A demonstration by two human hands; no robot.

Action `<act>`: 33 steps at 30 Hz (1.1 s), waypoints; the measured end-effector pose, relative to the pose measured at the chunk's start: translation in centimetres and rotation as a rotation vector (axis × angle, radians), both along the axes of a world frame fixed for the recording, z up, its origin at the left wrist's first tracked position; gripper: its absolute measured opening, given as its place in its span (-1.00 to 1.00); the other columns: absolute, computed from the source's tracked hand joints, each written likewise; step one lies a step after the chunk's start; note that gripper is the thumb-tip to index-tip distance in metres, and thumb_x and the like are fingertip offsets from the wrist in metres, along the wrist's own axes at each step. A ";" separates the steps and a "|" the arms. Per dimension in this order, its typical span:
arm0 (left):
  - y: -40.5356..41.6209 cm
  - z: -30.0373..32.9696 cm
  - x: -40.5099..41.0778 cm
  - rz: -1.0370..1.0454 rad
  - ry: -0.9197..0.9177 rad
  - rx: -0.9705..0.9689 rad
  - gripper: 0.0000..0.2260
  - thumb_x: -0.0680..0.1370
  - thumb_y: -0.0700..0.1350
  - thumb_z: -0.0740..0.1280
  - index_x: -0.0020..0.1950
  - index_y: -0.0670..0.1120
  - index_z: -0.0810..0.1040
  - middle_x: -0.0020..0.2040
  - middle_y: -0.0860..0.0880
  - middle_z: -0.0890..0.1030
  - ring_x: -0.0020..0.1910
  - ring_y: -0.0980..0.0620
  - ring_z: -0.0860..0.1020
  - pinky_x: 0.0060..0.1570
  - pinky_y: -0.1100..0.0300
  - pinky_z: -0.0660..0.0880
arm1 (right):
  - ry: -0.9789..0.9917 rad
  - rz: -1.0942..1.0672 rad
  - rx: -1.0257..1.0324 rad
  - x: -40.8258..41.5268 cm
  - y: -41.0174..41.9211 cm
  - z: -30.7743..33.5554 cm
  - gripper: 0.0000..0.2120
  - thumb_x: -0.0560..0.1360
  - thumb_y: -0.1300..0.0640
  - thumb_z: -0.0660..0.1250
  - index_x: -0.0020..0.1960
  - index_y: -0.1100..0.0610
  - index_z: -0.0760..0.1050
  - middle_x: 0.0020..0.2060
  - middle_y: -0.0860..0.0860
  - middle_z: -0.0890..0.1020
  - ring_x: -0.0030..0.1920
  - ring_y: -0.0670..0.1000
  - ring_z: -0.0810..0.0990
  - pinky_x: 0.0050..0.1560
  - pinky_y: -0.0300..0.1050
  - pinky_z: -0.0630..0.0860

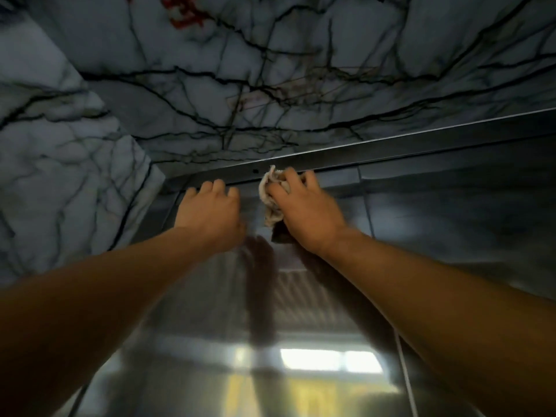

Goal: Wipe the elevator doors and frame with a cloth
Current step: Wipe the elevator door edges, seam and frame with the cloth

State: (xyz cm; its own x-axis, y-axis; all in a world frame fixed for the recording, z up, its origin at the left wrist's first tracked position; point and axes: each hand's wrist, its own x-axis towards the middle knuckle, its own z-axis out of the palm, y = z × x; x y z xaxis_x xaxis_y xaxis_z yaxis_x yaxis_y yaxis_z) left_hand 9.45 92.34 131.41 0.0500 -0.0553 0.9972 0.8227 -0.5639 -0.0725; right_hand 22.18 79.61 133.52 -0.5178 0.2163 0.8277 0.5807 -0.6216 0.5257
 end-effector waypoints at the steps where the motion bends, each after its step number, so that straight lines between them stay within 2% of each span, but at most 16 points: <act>1: 1.5 0.1 -0.3 0.020 -0.009 0.001 -0.53 0.47 0.16 0.26 0.25 -0.12 0.43 0.20 -0.16 0.47 0.23 -0.19 0.42 0.20 -0.09 0.36 | -0.033 0.007 0.007 -0.9 1.3 0.8 -0.49 0.47 0.04 0.36 0.37 -0.01 0.29 0.34 0.05 0.29 0.20 0.18 0.33 -0.14 0.00 0.52; 7: 11.9 0.5 -2.2 0.083 0.074 -0.052 -0.44 0.45 0.14 0.35 0.35 -0.14 0.40 0.34 -0.15 0.42 0.41 -0.14 0.28 0.41 -0.05 0.24 | -0.242 0.003 -0.035 -4.8 8.1 5.1 -0.51 0.50 0.15 0.31 0.40 -0.05 0.33 0.40 0.00 0.31 0.26 0.13 0.33 -0.16 -0.06 0.47; 11: 16.2 0.6 -4.2 0.156 0.071 -0.047 -0.56 0.43 0.04 0.36 0.24 -0.14 0.50 0.23 -0.14 0.45 0.33 -0.15 0.33 0.37 0.01 0.28 | -0.233 0.026 -0.064 -6.6 13.3 6.8 -0.58 0.55 0.14 0.26 0.39 -0.07 0.36 0.36 0.01 0.32 0.27 0.12 0.31 -0.18 -0.09 0.36; 14: 18.5 0.5 -5.0 0.305 0.144 0.054 -0.55 0.42 0.04 0.25 0.25 -0.13 0.55 0.24 -0.18 0.44 0.35 -0.23 0.29 0.42 -0.05 0.19 | -0.233 0.041 -0.103 -8.1 17.5 8.0 -0.59 0.56 0.15 0.23 0.38 -0.08 0.36 0.31 0.03 0.33 0.25 0.12 0.31 -0.15 -0.04 0.43; 18: 19.4 0.4 -4.9 0.393 0.138 0.144 -0.50 0.46 0.04 0.16 0.31 -0.16 0.52 0.32 -0.25 0.41 0.35 -0.28 0.29 0.43 -0.14 0.13 | -0.190 0.092 -0.134 -9.9 22.4 8.2 -0.62 0.56 0.11 0.24 0.36 -0.07 0.38 0.25 0.04 0.36 0.20 0.12 0.34 -0.02 0.03 0.50; 22: 19.8 0.6 -4.8 0.374 0.110 0.157 -0.50 0.49 0.06 0.22 0.36 -0.15 0.48 0.40 -0.26 0.36 0.39 -0.26 0.26 0.47 -0.12 0.10 | -0.065 0.227 -0.035 -11.1 26.3 8.0 -0.65 0.53 0.14 0.30 0.31 0.07 0.39 0.23 0.06 0.40 0.20 0.16 0.35 -0.05 0.03 0.49; 25: 20.0 0.7 -5.0 0.384 0.093 0.154 -0.47 0.48 0.08 0.24 0.38 -0.17 0.43 0.40 -0.26 0.34 0.39 -0.26 0.27 0.46 -0.13 0.13 | -0.014 0.204 0.020 -11.5 27.1 8.7 -0.61 0.55 0.09 0.28 0.35 0.12 0.36 0.24 0.09 0.40 0.22 0.18 0.34 -0.06 0.03 0.46; 27: 20.1 0.8 -4.9 0.385 0.096 0.158 -0.47 0.48 0.09 0.25 0.37 -0.16 0.44 0.39 -0.25 0.35 0.37 -0.25 0.28 0.44 -0.12 0.15 | -0.005 0.165 0.043 -11.7 27.2 9.0 -0.58 0.55 0.09 0.28 0.38 0.16 0.34 0.24 0.11 0.40 0.22 0.19 0.34 -0.04 0.06 0.48; 30: 20.2 0.8 -5.0 0.356 0.087 0.192 -0.53 0.49 0.09 0.23 0.31 -0.15 0.48 0.29 -0.21 0.42 0.30 -0.24 0.33 0.40 -0.12 0.19 | -0.017 0.137 0.097 -12.1 27.6 9.0 -0.72 0.57 0.20 0.21 0.26 0.19 0.44 0.22 0.12 0.39 0.19 0.21 0.35 -0.04 0.09 0.51; 33: 20.3 0.8 -5.1 0.336 0.083 0.204 -0.56 0.49 0.08 0.23 0.27 -0.14 0.50 0.24 -0.21 0.45 0.27 -0.24 0.35 0.38 -0.11 0.21 | -0.005 0.104 0.118 -12.4 27.5 8.9 -0.77 0.57 0.21 0.20 0.20 0.20 0.48 0.26 0.14 0.35 0.20 0.23 0.33 -0.01 0.11 0.48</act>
